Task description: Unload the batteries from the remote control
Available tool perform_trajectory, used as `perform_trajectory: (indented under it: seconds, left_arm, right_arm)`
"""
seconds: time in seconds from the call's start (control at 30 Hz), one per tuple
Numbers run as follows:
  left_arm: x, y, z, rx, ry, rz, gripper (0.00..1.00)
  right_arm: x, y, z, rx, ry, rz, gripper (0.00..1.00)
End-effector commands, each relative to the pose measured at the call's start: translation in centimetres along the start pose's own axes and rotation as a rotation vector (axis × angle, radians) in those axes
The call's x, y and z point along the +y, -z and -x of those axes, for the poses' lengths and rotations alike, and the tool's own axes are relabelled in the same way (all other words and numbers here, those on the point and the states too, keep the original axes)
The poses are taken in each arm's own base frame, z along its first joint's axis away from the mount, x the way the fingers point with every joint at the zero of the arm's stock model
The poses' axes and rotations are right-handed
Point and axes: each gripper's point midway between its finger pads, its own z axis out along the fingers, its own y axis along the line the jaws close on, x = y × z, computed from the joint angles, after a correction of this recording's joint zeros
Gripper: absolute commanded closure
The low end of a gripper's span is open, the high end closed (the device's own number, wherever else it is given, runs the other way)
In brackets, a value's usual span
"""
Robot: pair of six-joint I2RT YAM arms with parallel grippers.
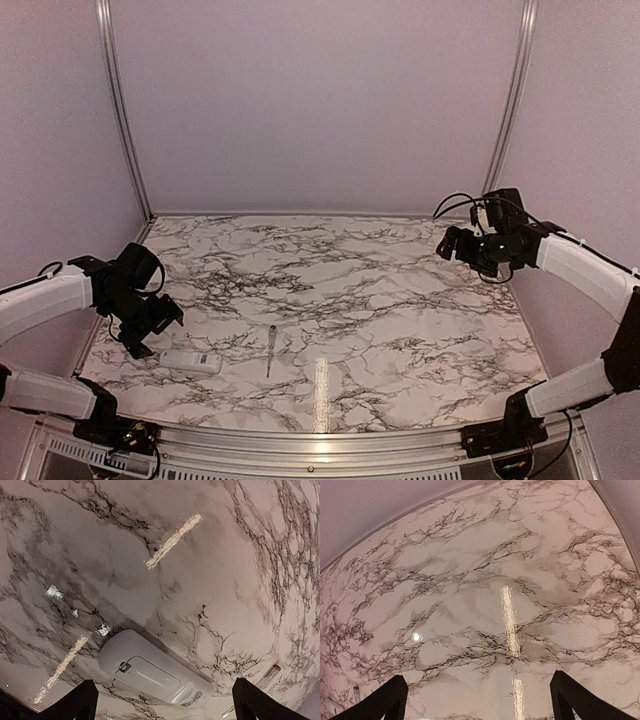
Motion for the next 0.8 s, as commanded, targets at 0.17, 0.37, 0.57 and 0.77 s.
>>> perform_trajectory:
  seconds: [0.17, 0.37, 0.57, 0.77]
  left_arm:
    - [2.1, -1.6, -2.6, 0.074, 0.371, 0.001, 0.01]
    - [1.5, -2.2, -2.7, 0.084, 0.418, 0.015, 0.03]
    - [1.0, -3.0, -2.8, 0.074, 0.466, 0.046, 0.06]
    - [-0.4, -3.8, -2.9, 0.073, 0.433, 0.084, 0.13]
  right_arm:
    - [-0.8, 0.1, -2.4, 0.051, -0.048, -0.017, 0.02]
    - [-0.5, -0.1, -2.3, 0.056, -0.023, -0.006, 0.02]
    - [-0.5, -0.1, -2.0, 0.045, -0.017, -0.008, 0.02]
    - [-0.7, -0.7, -2.4, 0.064, -0.005, -0.02, 0.02]
